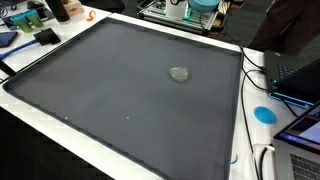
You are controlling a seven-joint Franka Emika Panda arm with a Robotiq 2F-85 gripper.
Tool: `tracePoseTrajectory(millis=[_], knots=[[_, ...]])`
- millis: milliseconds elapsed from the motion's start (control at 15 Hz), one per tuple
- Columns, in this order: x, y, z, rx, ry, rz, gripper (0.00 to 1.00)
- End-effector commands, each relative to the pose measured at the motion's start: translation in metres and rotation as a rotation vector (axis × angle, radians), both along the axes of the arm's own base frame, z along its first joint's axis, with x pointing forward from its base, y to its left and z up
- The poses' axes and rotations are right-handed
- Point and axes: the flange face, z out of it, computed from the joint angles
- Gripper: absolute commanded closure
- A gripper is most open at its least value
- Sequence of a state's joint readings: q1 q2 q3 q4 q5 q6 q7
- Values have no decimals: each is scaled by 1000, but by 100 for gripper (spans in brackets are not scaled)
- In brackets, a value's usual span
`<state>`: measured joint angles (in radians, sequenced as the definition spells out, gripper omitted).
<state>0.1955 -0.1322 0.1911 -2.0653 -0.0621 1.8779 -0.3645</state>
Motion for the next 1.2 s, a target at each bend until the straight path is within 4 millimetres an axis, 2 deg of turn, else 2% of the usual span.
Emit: tracePoseTrajectory(millis=[0,200,533,867,1133], knots=[[1,-5,-49,-42,60,39,69],[2,-3,-87,-69,93,69,69],[7,-2,-139,-148,154,111,69],[14,2,-184,-189,201,189,69],[20,4,-213,-179,200,253,69]])
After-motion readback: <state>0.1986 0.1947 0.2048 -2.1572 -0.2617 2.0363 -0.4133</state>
